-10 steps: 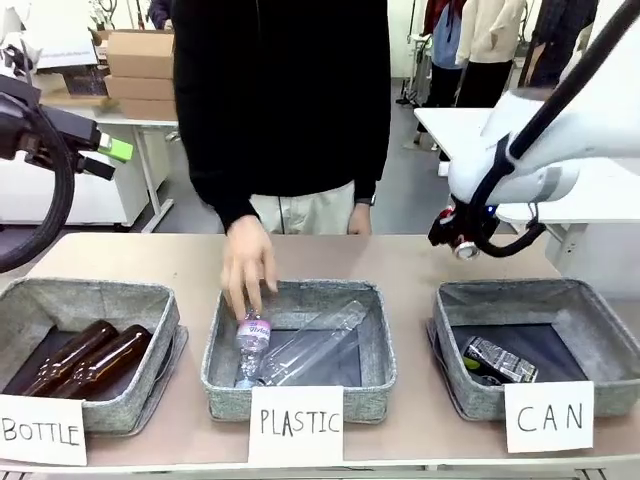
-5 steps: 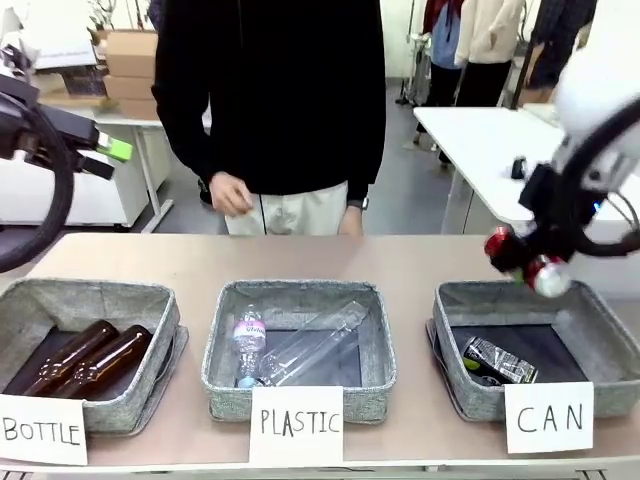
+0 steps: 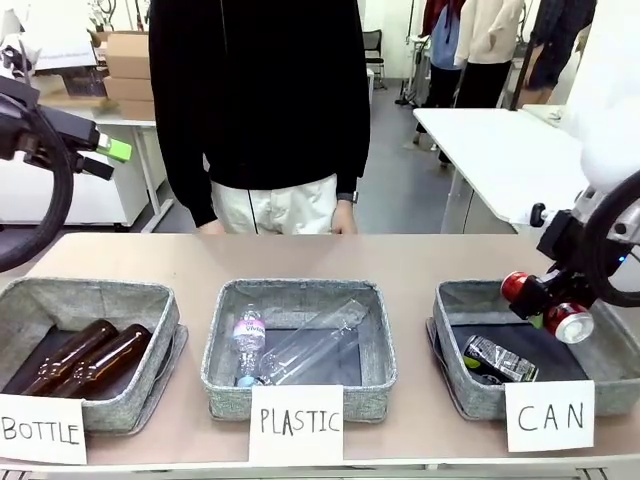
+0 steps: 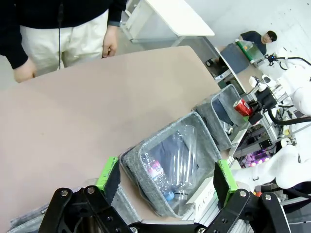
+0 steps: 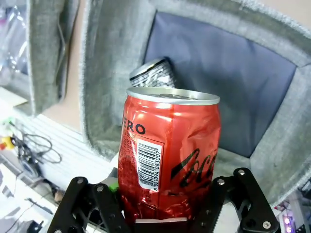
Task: Sort the can waste into the basket.
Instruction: Pick up the can waste from the table and place it in the right Fabric basket.
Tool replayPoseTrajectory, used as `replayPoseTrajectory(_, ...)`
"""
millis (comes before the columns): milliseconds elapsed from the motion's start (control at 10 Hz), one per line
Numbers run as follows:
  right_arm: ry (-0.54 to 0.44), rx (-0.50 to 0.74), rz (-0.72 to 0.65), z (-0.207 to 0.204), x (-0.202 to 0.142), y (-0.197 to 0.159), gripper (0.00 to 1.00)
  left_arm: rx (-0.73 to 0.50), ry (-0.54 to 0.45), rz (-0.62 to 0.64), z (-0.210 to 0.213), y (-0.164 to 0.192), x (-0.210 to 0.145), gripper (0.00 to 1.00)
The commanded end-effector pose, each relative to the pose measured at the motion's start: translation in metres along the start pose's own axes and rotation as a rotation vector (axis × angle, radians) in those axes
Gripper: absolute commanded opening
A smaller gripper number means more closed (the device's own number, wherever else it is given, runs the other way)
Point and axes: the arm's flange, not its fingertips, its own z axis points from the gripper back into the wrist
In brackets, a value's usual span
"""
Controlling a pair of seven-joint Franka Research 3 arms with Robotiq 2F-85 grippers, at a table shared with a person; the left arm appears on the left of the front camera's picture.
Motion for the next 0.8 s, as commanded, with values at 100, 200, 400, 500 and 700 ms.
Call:
replayPoseTrajectory(100,-0.030,0.035,0.028,-0.0024,0.0026,-0.0019,0.00,0.000,0.008,0.003,0.0024,-0.0006,-0.0002,1.00)
replayPoseTrajectory(200,-0.040,0.041,0.022,-0.0003,0.0045,-0.0037,0.36,0.000,0.008,0.003,0.0024,-0.0006,-0.0002,1.00)
replayPoseTrajectory(400,-0.062,0.062,0.005,0.0026,0.0052,-0.0063,0.91,0.000,0.008,0.003,0.0024,-0.0006,-0.0002,1.00)
replayPoseTrajectory(500,-0.072,0.075,-0.003,0.0026,0.0060,-0.0074,0.80,0.000,0.008,0.003,0.0024,-0.0006,-0.0002,1.00)
replayPoseTrajectory(700,-0.102,0.087,-0.004,0.0031,0.0072,-0.0089,1.00,0.000,0.008,0.003,0.0024,-0.0006,-0.0002,1.00)
